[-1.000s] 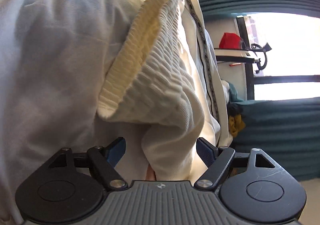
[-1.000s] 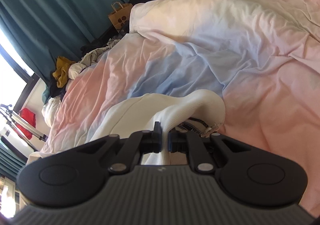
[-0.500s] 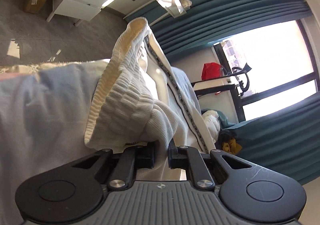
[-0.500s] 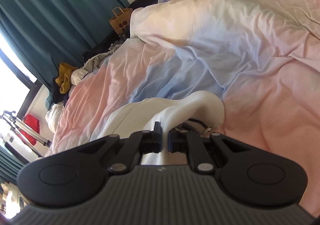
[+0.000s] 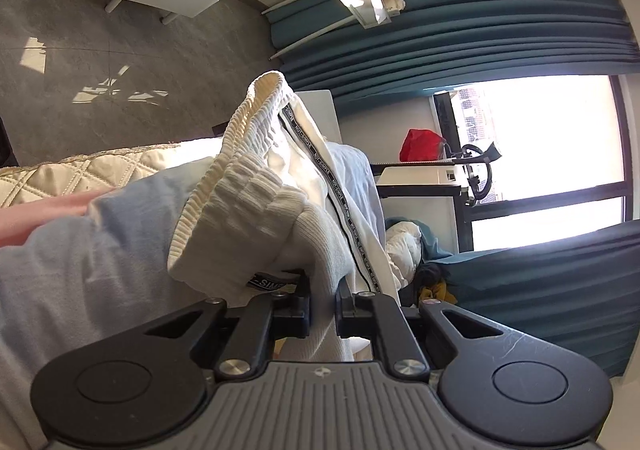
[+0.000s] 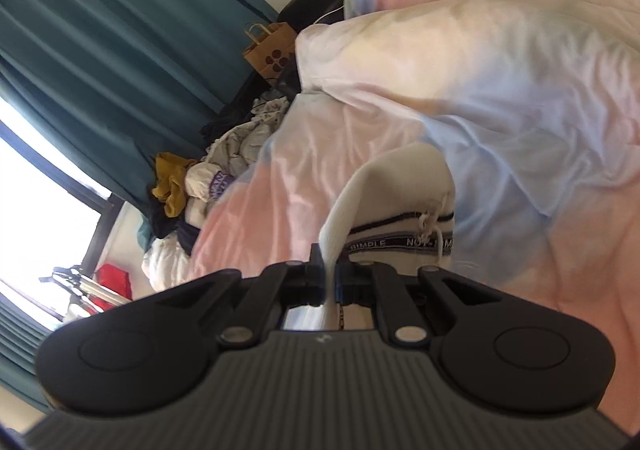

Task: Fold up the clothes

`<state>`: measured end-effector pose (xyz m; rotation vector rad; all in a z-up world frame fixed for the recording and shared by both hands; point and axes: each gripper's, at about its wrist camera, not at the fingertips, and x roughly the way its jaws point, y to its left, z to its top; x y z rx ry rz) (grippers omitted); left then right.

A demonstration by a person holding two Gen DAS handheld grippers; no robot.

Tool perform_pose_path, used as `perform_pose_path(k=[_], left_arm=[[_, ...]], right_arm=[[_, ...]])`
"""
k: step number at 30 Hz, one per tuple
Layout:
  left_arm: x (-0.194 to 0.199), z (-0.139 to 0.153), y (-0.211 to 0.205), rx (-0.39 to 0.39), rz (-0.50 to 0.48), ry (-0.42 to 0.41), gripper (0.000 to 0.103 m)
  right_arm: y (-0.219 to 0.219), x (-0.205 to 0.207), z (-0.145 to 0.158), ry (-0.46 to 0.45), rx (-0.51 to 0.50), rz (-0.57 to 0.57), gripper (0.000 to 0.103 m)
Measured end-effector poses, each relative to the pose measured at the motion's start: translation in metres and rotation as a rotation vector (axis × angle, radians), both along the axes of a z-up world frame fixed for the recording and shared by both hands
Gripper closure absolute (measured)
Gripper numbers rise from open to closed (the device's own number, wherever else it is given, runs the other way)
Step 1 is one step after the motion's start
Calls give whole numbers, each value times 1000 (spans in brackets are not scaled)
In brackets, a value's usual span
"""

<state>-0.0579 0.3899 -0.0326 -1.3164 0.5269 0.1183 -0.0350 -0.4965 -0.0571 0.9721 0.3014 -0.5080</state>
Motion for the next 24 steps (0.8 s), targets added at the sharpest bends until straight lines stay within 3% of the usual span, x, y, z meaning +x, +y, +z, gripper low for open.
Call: perform_pose_path(k=[4, 6, 11, 17, 20, 22, 24], left_arm=[[11, 13, -3, 3, -20, -25, 92], [6, 10, -3, 4, -33, -28, 92], [-8, -15, -2, 9, -50, 26, 92], [-12, -55, -9, 74, -168, 162, 90], [-16, -55, -11, 125, -196, 145, 88], [-20, -47, -13, 165, -202, 128, 85], [-27, -35, -15, 214, -205, 105, 75]], right_arm=[[4, 36, 56, -71, -73, 92, 95], [6, 28, 74, -141, -146, 125, 95], [-5, -26, 53, -189, -203, 151, 95], [-31, -98, -55, 79, -18, 156, 95], [-41, -121, -96, 141, 93, 157, 95], [-38, -128, -97, 158, 80, 177, 95], [-30, -131, -84, 161, 19, 208, 92]])
